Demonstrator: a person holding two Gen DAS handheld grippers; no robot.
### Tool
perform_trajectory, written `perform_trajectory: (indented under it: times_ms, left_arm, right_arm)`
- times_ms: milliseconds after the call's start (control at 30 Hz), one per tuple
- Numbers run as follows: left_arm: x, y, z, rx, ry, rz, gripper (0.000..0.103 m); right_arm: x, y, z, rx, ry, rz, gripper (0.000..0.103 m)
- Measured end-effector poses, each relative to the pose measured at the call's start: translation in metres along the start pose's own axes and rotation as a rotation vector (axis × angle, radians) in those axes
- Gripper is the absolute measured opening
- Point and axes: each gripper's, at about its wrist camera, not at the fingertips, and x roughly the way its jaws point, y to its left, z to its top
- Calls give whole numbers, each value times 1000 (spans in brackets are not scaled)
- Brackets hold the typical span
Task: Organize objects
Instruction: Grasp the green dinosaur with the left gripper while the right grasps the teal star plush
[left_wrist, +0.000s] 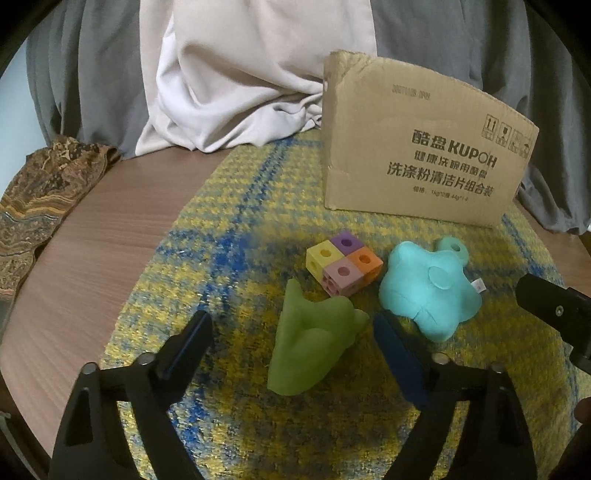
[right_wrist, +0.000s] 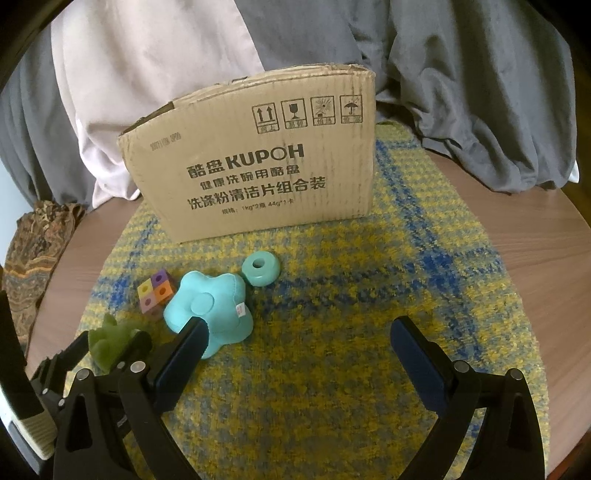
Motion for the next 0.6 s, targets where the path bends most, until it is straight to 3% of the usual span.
perform_trajectory:
  times_ms: [67, 200, 233, 600]
  left_arm:
    - [3, -1, 0, 4, 16, -7, 77]
    - [6, -2, 0, 17, 32, -22, 49]
    - [6, -2, -1, 18, 35, -24, 46]
    - [-10, 11, -5, 0, -2, -22, 46]
  right_arm:
    - [1, 1, 0, -1, 3, 2, 99]
    - [1, 2, 0, -4, 4, 1, 99]
    - [1, 2, 0, -6, 4, 1, 99]
    - [8, 21, 2, -56, 24, 14, 99]
